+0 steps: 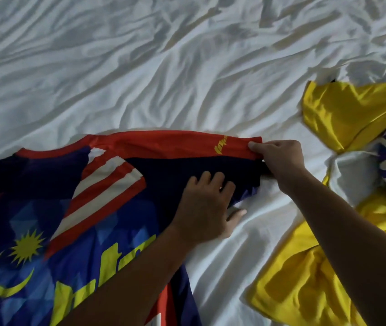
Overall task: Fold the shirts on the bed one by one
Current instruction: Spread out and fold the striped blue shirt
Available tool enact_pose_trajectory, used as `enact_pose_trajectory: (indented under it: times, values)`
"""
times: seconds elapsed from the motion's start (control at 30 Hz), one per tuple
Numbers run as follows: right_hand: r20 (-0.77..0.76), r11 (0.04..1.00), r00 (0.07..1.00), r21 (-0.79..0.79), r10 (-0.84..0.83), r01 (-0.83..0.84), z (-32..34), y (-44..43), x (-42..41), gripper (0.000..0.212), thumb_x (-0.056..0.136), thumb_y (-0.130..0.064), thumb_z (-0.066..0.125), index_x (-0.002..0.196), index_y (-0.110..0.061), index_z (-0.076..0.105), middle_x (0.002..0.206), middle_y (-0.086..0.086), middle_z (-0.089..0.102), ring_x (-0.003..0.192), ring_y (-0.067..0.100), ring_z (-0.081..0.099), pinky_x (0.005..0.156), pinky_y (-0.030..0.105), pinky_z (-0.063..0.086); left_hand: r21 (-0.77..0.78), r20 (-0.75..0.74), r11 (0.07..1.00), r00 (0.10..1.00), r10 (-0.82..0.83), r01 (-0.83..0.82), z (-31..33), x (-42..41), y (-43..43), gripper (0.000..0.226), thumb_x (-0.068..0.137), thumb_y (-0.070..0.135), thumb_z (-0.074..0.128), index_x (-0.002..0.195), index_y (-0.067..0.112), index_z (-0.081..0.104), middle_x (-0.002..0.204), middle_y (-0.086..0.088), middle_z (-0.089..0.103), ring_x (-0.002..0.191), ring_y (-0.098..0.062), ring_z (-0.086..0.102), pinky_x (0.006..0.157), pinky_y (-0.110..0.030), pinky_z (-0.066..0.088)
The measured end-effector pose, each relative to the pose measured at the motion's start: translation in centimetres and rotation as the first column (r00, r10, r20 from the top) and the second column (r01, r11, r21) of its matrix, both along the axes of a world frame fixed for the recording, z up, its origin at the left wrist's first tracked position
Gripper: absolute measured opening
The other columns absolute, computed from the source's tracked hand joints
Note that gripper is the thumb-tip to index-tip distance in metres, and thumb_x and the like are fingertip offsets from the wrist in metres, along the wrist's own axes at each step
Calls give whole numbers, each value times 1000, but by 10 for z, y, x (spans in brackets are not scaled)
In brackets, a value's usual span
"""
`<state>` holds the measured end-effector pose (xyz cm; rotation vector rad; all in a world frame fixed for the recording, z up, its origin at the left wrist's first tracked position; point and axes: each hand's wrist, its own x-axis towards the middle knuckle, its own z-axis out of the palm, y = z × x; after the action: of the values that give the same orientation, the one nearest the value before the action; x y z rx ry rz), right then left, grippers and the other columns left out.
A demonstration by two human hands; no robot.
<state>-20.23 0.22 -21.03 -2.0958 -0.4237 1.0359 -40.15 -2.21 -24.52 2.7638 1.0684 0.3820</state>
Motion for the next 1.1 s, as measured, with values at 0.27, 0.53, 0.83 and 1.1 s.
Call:
enact_pose_trajectory:
  times: [0.27,0.53,0.83,1.1]
  values:
    - [-23,997,997,-11,75,-75,-7,-1,10,19,85,-25,85,85,-8,77,82,13,76,71,28,76,58,39,63,201,30,966,985,-170,160,-13,7,-11,3,91,14,65,89,11,66,83,-8,55,69,-26,43,62,-36,33]
    - [543,977,815,-55,201,-205,-17,-9,9,30,93,-20,66,123,-13,67,117,10,66,106,29,64,82,35,51,102,224,993,971,-86,65,7,-3,-17,25,104,21,60,82,12,69,81,-6,62,75,-28,52,66,-45,39]
    - [739,622,237,-299,631,-724,-67,-73,-86,68,107,-52,24,164,-14,24,172,11,12,160,28,4,128,53,13,-158,28,867,875,483,-473,-35,-62,-14,57,109,36,34,157,6,43,163,-22,38,152,-39,35,121,-62,29]
    - [727,636,243,-330,643,-697,-55,-77,-110,72,107,-54,9,164,-9,11,172,13,-3,160,29,-9,129,50,-3,-33,49,926,925,376,-375,-42,-128,5,53,111,30,35,156,4,44,166,-21,31,159,-37,19,123,-63,23]
